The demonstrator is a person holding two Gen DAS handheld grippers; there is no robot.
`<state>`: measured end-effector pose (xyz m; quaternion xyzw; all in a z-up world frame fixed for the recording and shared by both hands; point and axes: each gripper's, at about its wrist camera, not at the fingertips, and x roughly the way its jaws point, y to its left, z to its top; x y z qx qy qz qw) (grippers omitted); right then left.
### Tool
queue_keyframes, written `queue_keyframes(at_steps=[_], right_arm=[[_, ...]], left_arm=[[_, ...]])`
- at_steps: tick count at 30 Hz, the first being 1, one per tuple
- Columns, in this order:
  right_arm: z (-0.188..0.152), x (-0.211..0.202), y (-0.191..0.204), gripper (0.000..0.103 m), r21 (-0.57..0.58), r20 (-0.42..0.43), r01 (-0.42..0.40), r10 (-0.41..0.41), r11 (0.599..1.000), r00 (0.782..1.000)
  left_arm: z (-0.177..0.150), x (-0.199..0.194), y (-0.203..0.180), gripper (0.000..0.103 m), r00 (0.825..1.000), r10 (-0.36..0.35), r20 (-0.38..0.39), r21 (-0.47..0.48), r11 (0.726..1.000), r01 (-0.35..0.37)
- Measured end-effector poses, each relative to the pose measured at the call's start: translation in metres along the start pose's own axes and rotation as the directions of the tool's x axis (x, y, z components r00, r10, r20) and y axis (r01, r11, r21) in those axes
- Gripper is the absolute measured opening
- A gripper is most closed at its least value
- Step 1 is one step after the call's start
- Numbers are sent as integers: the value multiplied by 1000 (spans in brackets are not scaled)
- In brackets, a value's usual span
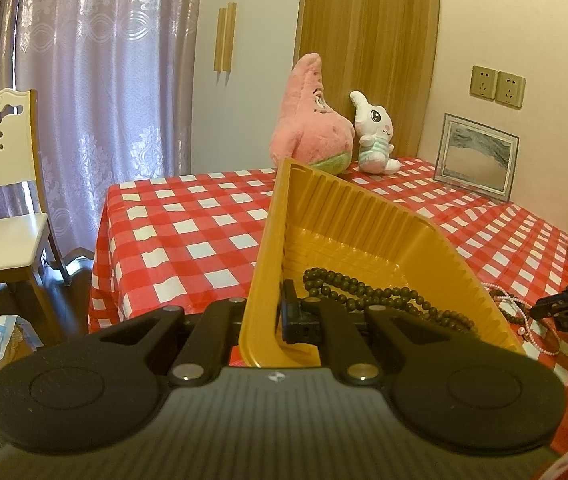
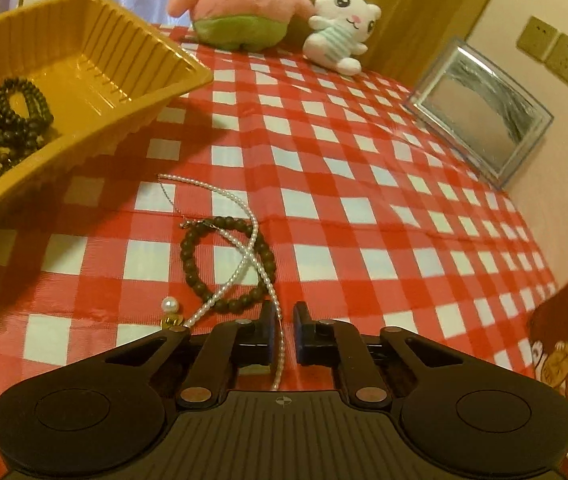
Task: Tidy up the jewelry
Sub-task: 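Reach the right gripper toward the pearl strand and small bead bracelet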
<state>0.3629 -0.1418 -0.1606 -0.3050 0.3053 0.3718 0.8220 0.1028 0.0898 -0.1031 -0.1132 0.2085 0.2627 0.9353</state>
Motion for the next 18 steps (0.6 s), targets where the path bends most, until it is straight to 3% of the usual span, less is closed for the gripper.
queue_keyframes(at_steps=[5, 10, 18], right_arm=[[3, 4, 4, 2, -23, -1, 23, -23, 999, 1000], [4, -4, 2, 2, -8, 19, 20, -20, 1000, 1000], [24, -67, -19, 2, 125, 176, -14, -9, 992, 984]], left_arm=[[-1, -1, 1, 6, 1000, 2, -2, 4, 1000, -2], [-1, 0, 0, 6, 1000, 1, -2, 4, 1000, -1], [1, 1, -1, 6, 1000, 1, -3, 6, 1000, -1]])
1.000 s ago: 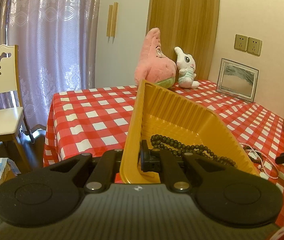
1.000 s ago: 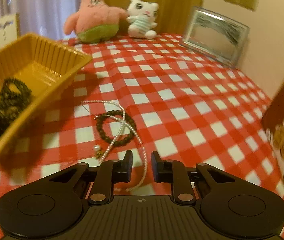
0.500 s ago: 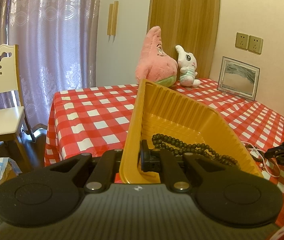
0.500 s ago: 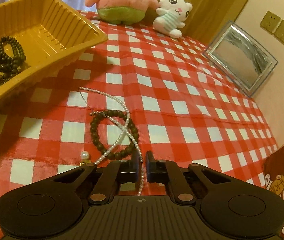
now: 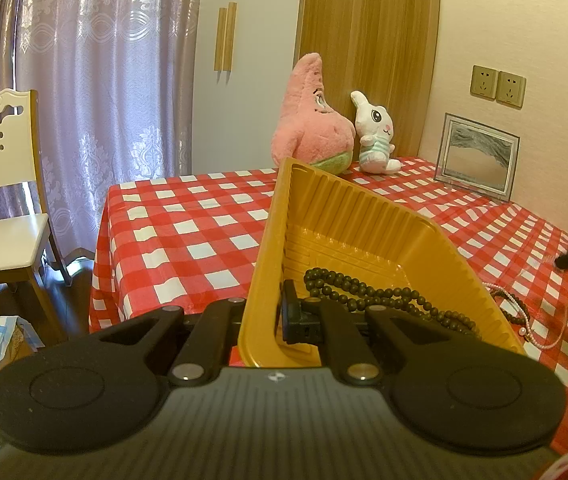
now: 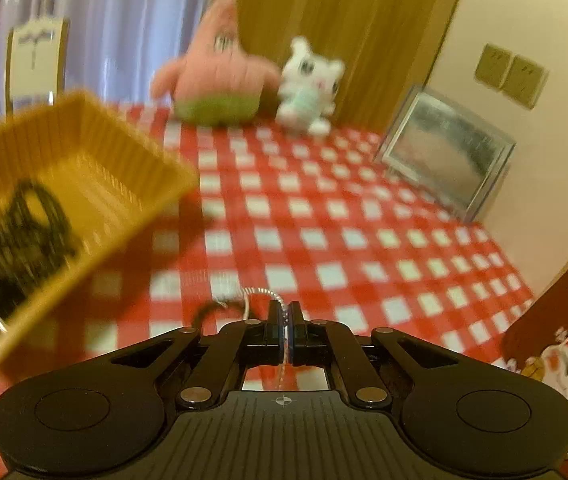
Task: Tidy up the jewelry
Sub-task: 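Reach the right gripper toward the pearl strand and small bead bracelet, then grasp the white pearl strand with the right gripper and lift it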
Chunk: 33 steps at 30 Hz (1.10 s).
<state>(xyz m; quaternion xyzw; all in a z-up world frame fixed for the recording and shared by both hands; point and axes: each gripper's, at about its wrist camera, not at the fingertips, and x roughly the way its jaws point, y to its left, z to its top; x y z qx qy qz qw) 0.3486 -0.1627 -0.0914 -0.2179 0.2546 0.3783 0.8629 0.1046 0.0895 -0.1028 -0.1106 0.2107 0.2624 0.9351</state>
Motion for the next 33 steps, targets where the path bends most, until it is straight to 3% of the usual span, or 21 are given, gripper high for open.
queue_keyframes(at_steps=[9, 20, 25, 33], right_arm=[[56, -77, -12, 2, 76, 195, -54, 38, 996, 980], [103, -122, -4, 2, 126, 290, -172, 130, 977, 948], [120, -130, 14, 2, 151, 329, -302, 241, 941, 913], [141, -115, 74, 2, 187, 369, -522, 433, 832, 822]], left_arm=[[1, 0, 0, 6, 1000, -1, 3, 0, 1000, 1], [3, 0, 0, 6, 1000, -3, 4, 1, 1000, 3], [4, 1, -3, 6, 1000, -3, 5, 2, 1000, 3], [6, 1, -5, 5, 1000, -4, 7, 2, 1000, 4]])
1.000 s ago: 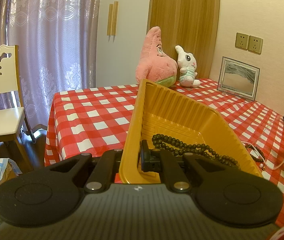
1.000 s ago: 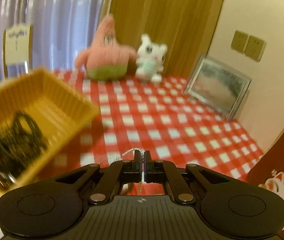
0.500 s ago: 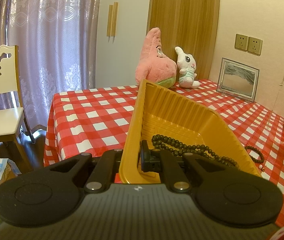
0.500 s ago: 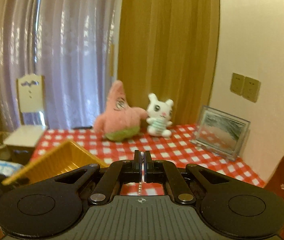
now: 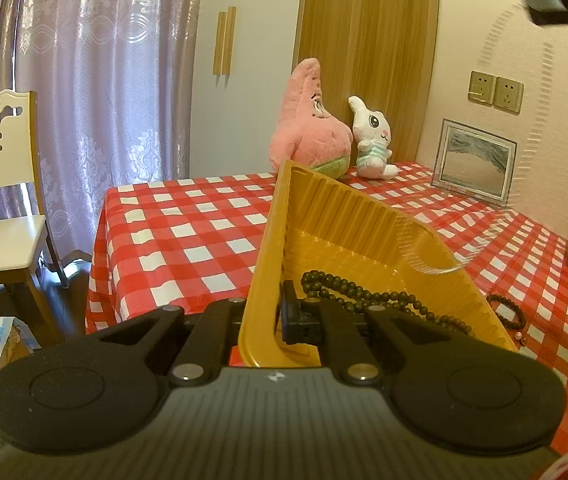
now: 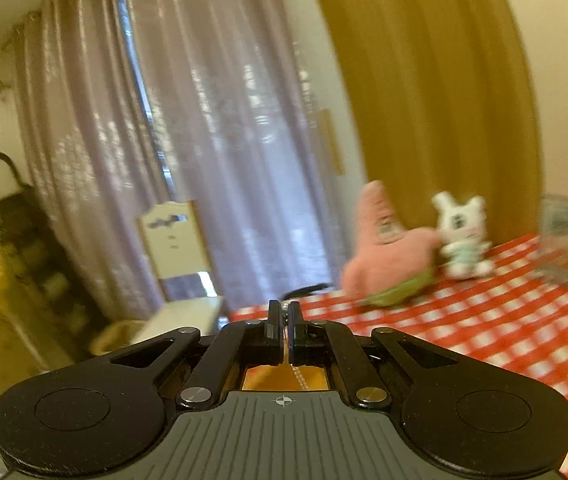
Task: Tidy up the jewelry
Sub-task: 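Grasp the white pearl strand with the right gripper and lift it, then lower the pearl strand into the orange tray and open the right gripper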
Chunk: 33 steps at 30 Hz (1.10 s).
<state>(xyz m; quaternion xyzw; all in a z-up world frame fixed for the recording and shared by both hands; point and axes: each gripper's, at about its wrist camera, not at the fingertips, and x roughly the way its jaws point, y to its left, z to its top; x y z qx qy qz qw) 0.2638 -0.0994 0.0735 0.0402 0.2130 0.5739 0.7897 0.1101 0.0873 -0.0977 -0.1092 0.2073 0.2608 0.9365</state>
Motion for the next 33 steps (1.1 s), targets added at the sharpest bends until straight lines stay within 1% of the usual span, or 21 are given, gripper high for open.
queue_keyframes(at_steps=[2, 4, 8, 13, 15, 18, 22, 24, 25, 26, 28, 30, 33], right_arm=[[-6, 15, 7, 2, 47, -11, -47, 48, 998, 999], [-13, 29, 9, 2, 71, -33, -50, 52, 996, 998], [-37, 57, -5, 2, 172, -138, -29, 53, 985, 989], [-69, 77, -26, 2, 219, -254, 53, 5, 974, 967], [-80, 80, -32, 2, 219, -281, 78, -13, 973, 960], [-90, 84, -38, 2, 209, -302, 90, -24, 974, 953], [-99, 85, -34, 3, 178, -337, 110, -44, 978, 940], [-104, 84, -30, 7, 160, -352, 106, -43, 981, 935], [-107, 84, -29, 14, 152, -355, 107, -46, 983, 934], [-108, 83, -29, 26, 148, -356, 108, -49, 983, 933], [-111, 79, -28, 41, 140, -353, 119, -62, 983, 934], [-112, 74, -27, 43, 137, -347, 125, -70, 983, 935], [-115, 67, -29, 44, 130, -354, 142, -88, 981, 931]], left_arm=[[0, 0, 0, 5, 1000, 0, 0, -3, 1000, 0], [0, 0, -1, 5, 1000, -1, 2, -6, 1000, 1], [1, 0, -1, 5, 1000, -4, 4, -12, 1000, 4], [1, -1, 0, 5, 1000, -7, 7, -15, 1000, 7], [1, -1, 0, 5, 1000, -6, 7, -15, 1000, 6], [1, -1, 0, 5, 1000, -6, 5, -14, 1000, 6], [2, -2, -1, 5, 1000, -5, 5, -13, 1000, 5], [1, -2, -1, 5, 1000, -6, 5, -13, 1000, 6], [1, -2, -1, 5, 1000, -6, 5, -13, 1000, 6], [1, -2, -1, 5, 1000, -6, 5, -12, 1000, 6], [1, -1, -1, 5, 1000, -5, 5, -13, 1000, 5], [1, -1, -1, 5, 1000, -6, 5, -12, 1000, 6], [1, -1, -1, 5, 1000, -5, 5, -12, 1000, 5]])
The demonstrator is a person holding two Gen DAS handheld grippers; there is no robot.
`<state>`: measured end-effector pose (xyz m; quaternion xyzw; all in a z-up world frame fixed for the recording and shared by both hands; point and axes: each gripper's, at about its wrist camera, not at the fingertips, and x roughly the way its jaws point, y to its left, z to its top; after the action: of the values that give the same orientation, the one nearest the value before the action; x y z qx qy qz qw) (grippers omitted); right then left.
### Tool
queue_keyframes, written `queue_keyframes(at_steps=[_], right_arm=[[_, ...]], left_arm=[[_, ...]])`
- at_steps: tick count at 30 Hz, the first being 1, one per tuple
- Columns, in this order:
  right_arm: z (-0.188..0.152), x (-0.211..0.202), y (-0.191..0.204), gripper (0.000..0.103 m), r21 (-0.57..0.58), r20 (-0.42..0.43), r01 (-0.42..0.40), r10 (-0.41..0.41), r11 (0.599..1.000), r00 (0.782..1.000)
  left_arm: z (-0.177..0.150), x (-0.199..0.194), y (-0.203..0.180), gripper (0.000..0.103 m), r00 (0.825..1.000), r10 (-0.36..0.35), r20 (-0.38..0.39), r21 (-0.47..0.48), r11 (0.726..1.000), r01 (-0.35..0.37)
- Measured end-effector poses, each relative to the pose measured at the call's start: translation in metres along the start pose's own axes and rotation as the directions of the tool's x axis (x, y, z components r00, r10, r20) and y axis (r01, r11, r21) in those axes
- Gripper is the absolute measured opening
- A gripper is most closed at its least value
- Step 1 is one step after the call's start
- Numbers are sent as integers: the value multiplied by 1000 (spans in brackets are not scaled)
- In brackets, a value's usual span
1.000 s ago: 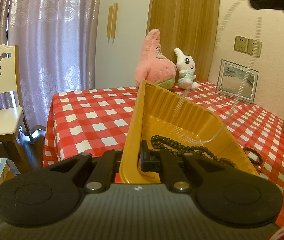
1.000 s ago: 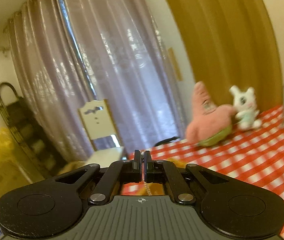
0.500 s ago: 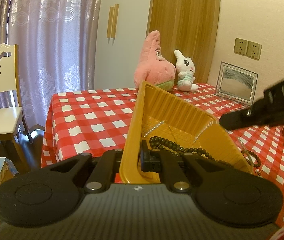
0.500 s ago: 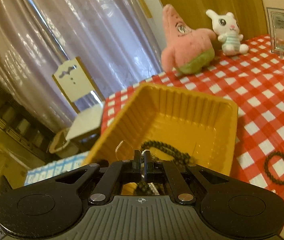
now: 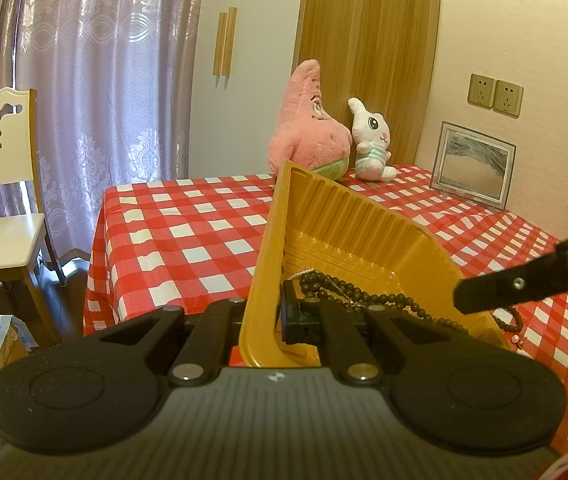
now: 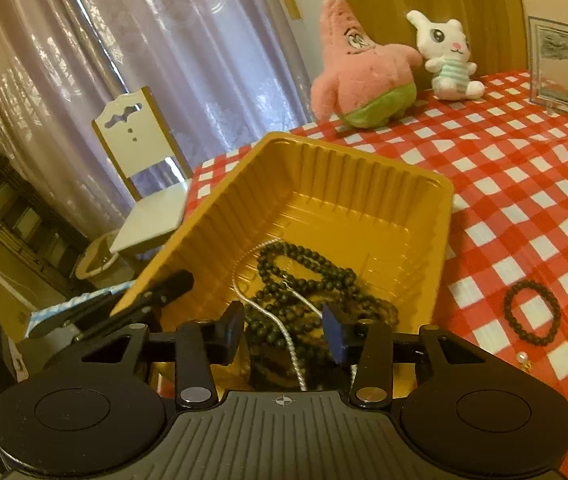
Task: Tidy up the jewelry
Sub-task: 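Lower the pearl strand into the orange tray and open the right gripper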
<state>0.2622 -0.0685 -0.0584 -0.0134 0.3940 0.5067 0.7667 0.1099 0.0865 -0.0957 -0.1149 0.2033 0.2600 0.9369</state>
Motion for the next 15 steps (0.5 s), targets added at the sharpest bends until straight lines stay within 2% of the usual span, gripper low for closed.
queue_keyframes(at_steps=[7, 15], right_arm=[[-13, -20, -10, 45, 15, -5, 43, -43, 999, 999], [-34, -50, -37, 45, 55, -7, 152, -152, 987, 988]], left_arm=[[0, 0, 0, 5, 1000, -1, 1, -1, 1000, 1], [0, 0, 0, 5, 1000, -1, 0, -1, 1000, 1]])
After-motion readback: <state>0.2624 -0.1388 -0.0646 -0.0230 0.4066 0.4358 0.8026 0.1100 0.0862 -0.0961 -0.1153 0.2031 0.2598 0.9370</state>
